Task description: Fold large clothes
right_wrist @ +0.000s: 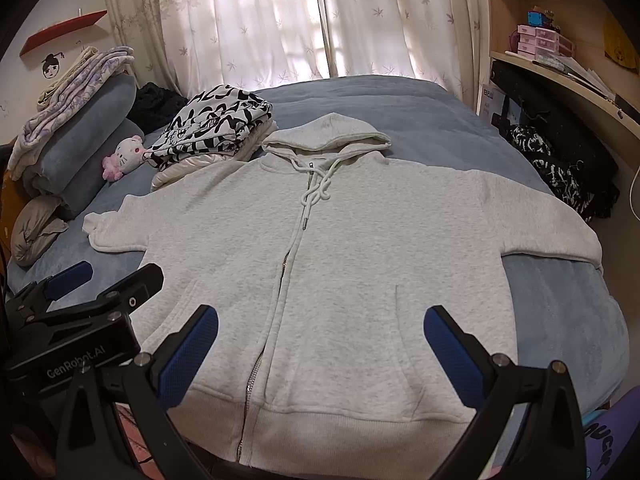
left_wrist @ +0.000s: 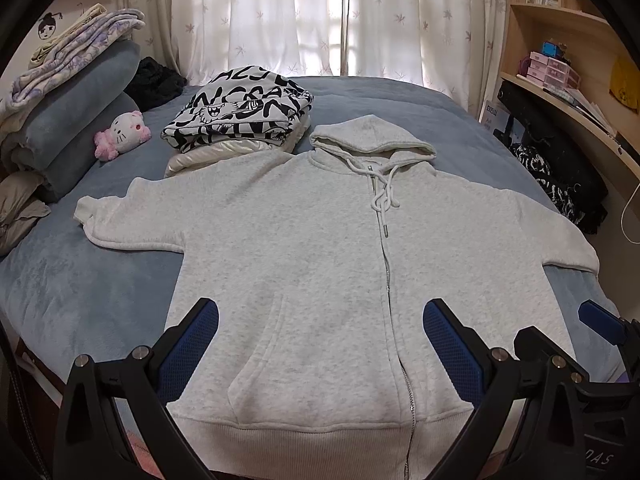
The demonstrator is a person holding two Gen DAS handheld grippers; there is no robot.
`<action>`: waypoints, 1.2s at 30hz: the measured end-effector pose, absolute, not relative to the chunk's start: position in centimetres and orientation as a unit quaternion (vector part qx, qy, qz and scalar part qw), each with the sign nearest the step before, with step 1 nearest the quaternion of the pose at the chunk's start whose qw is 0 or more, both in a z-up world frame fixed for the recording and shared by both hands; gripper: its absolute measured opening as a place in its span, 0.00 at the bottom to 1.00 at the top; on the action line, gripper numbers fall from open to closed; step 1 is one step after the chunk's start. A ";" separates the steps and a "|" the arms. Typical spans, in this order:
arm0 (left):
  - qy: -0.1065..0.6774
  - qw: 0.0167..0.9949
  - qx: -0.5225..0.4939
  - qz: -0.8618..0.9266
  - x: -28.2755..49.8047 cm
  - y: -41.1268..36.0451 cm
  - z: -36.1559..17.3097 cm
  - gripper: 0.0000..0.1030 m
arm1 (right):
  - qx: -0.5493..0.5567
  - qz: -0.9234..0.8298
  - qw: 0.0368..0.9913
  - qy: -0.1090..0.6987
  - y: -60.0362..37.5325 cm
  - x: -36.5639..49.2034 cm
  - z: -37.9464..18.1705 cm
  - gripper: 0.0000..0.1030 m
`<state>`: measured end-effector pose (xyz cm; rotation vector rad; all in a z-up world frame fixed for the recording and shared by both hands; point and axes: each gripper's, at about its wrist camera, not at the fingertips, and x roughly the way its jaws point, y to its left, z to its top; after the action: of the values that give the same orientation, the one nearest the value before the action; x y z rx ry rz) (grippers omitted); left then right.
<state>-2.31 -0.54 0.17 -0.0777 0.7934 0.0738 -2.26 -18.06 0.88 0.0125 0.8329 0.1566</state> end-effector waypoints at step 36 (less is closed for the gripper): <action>0.380 0.924 -0.031 0.040 -2.7 -0.5 1.0 0.98 | 0.018 0.093 0.911 0.400 -18.6 -2.4 0.8 1.00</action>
<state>-2.68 -0.54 1.00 -0.0630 0.7801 0.0820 -2.45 -18.58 0.84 0.0374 0.8253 0.1911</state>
